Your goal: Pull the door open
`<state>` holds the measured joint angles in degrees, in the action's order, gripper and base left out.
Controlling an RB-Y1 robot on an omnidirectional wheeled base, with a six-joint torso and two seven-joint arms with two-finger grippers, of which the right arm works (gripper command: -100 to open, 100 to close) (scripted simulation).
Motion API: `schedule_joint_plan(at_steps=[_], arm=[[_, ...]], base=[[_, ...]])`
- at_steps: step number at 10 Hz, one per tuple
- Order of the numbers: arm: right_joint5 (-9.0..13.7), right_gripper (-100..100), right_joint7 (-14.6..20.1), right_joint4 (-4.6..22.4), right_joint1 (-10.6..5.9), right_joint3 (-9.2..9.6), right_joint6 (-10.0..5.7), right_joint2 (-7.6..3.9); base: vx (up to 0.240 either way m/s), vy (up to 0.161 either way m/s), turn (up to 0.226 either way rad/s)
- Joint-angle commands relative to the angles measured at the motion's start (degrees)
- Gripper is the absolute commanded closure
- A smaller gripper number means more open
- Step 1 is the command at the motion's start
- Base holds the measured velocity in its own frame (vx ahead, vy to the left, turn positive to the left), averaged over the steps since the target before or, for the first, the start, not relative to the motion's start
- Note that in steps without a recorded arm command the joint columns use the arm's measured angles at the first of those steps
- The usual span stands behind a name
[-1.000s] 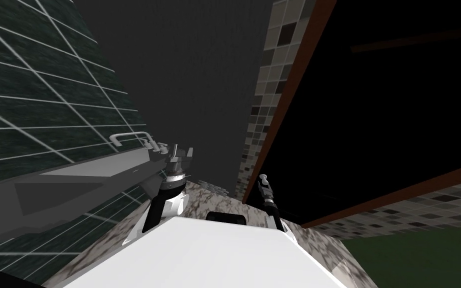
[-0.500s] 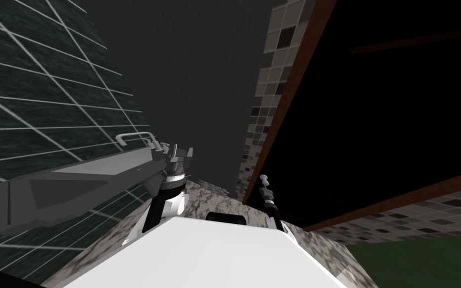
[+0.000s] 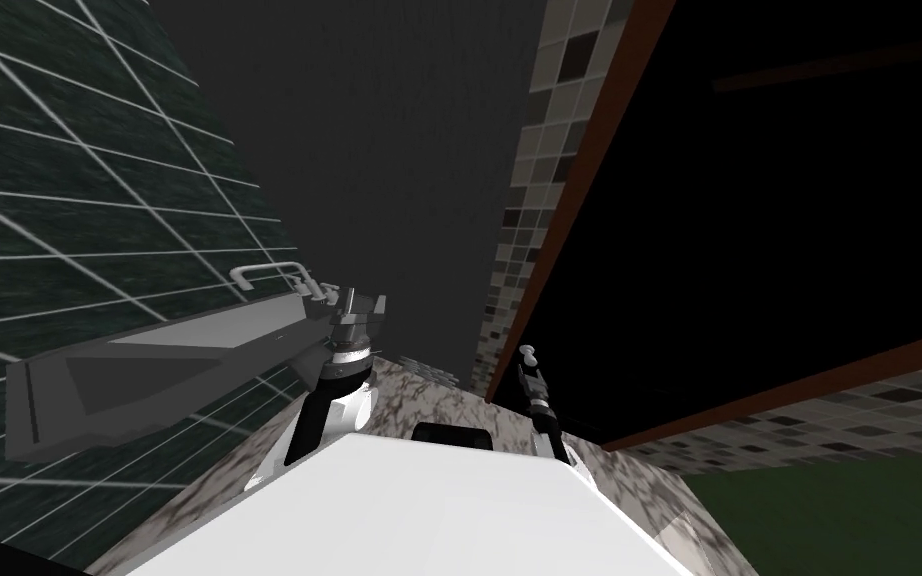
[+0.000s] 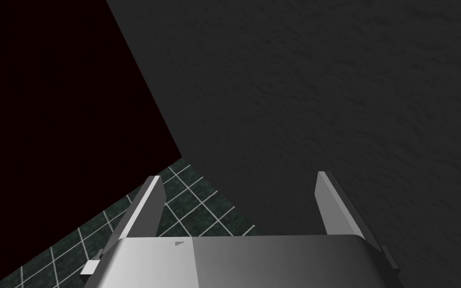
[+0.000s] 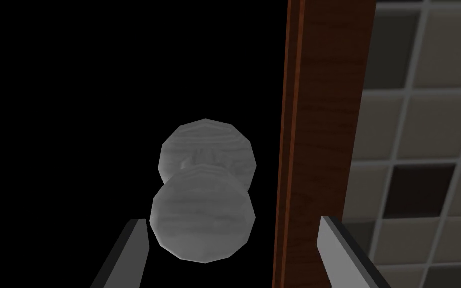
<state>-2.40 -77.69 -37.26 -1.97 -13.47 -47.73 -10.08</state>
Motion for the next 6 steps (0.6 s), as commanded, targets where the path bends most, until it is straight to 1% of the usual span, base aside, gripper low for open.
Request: schedule_joint_plan(at_steps=[1,5,6], arm=[[-0.15,-100,0.22,-0.3,-0.05,0.12,0.13,-0.47],[-0.55,-100,0.69,-1.14,-0.16,0.47,0.35,-1.65],[-0.5,-100,0.54,-1.31,-0.02,0.42,0.44,-1.39]], base=[[-0.187,0.022,-0.034],[-0.199,0.043,-0.033],[-0.085,0.018,-0.009]])
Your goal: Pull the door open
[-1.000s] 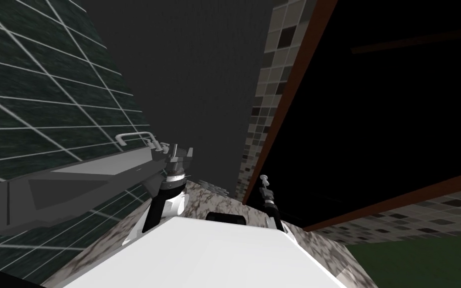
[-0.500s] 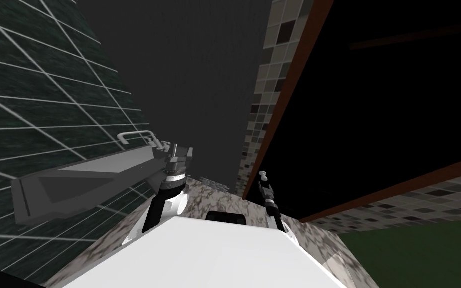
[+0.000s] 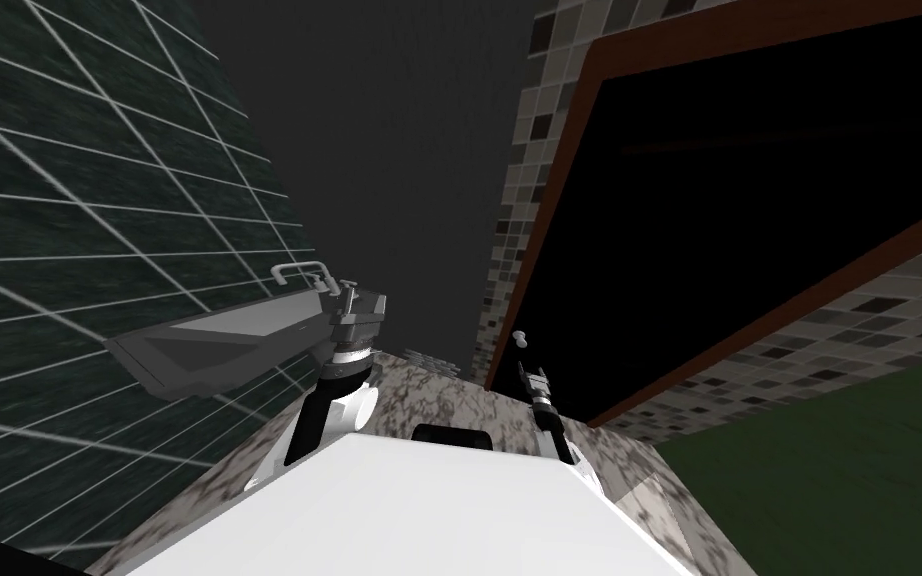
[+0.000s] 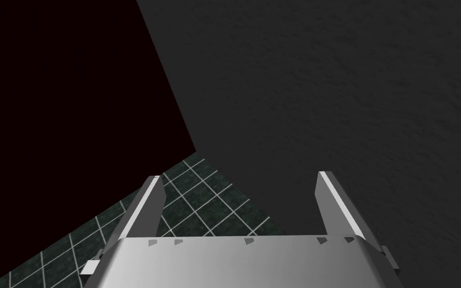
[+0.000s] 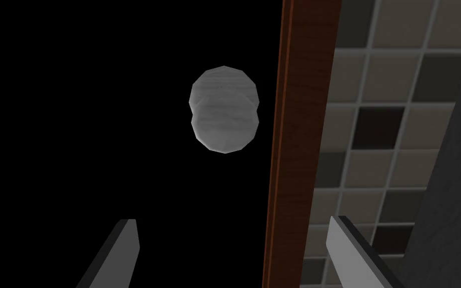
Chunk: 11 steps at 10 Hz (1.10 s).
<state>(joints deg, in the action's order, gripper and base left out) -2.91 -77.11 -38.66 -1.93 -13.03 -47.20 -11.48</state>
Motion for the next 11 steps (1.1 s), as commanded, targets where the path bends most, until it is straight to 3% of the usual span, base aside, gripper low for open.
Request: schedule_joint_plan(at_steps=[1,9,10,11], arm=[[0.26,-100,-0.03,0.21,0.14,-0.36,-0.34,-0.14],[1.24,-100,-0.16,0.88,0.68,-1.72,-1.51,-0.69],[1.24,100,-0.16,0.88,0.68,-1.72,-1.51,-0.69],[1.24,100,-0.16,0.88,0.68,-1.72,-1.51,-0.69]], base=[[0.083,-0.022,0.069],[0.189,-0.044,0.056],[-0.013,0.0,-0.008],[-0.035,0.005,0.003]])
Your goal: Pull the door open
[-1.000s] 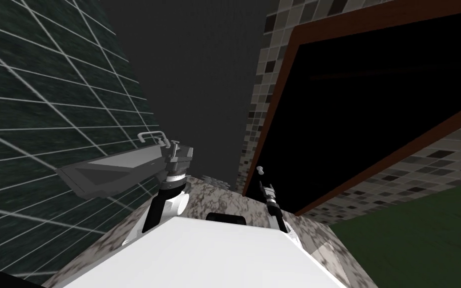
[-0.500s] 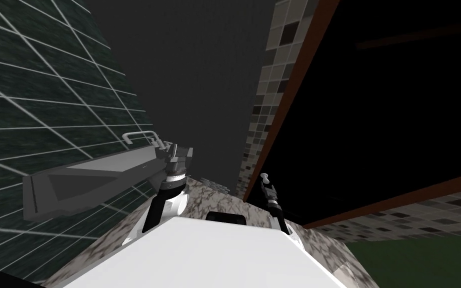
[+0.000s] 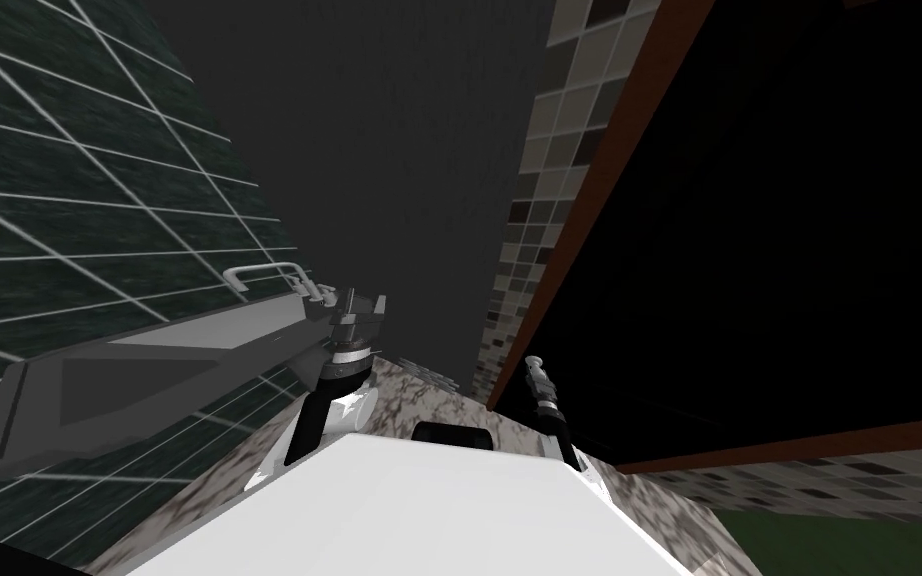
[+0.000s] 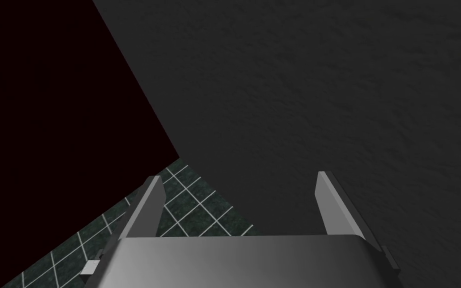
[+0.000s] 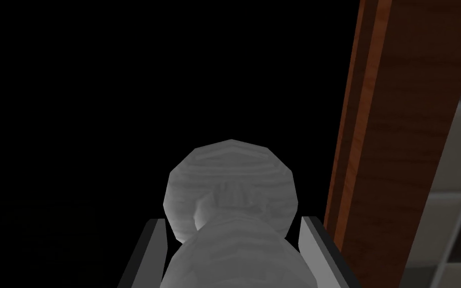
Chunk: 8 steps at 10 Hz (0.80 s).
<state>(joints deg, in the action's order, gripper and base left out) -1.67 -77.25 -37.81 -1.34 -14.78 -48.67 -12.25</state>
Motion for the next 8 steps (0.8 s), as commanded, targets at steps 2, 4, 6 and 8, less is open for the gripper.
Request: schedule_joint_plan(at_steps=[2,4,6,8], arm=[[0.0,100,-0.02,0.02,0.09,0.02,-0.04,0.07],[0.0,100,-0.02,0.02,0.09,0.02,-0.04,0.07],[0.34,100,3.15,0.23,0.16,0.32,0.15,0.03],[0.62,100,5.36,0.26,0.13,0.49,0.14,-0.02]], base=[[-0.023,0.004,0.001],[-0.005,0.001,-0.001],[-0.01,-0.006,0.019],[-0.012,-0.006,0.016]])
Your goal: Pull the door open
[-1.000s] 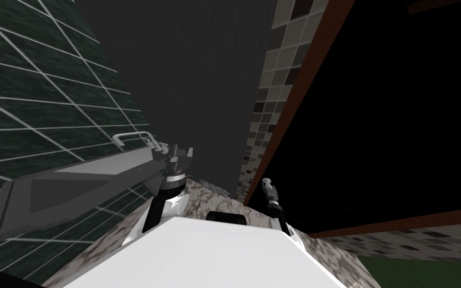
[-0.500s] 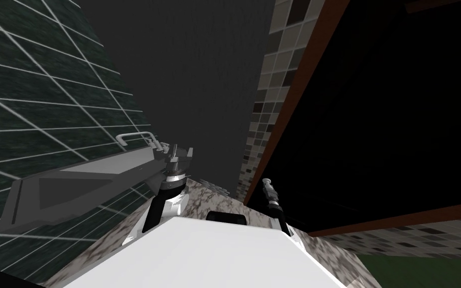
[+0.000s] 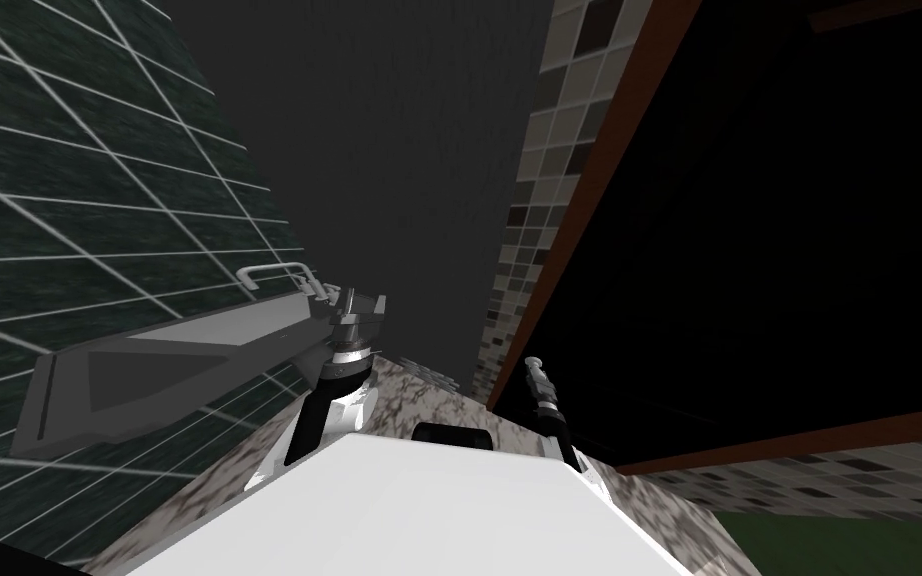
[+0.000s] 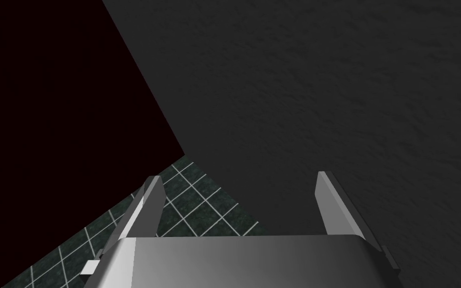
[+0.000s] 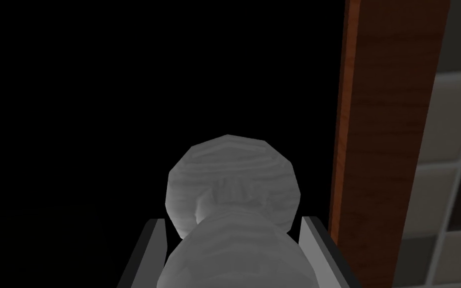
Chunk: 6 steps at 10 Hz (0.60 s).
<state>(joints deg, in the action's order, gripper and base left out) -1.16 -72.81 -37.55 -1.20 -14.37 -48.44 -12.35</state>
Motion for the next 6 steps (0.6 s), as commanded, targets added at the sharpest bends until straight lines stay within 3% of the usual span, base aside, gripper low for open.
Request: schedule_joint_plan(at_steps=[1,6], arm=[[0.37,100,2.73,0.02,-0.05,0.24,-0.1,0.03],[1.43,100,9.85,0.14,-0.16,0.87,-0.14,-0.16]], base=[[-0.016,-0.006,0.02],[-0.021,-0.006,0.019]])
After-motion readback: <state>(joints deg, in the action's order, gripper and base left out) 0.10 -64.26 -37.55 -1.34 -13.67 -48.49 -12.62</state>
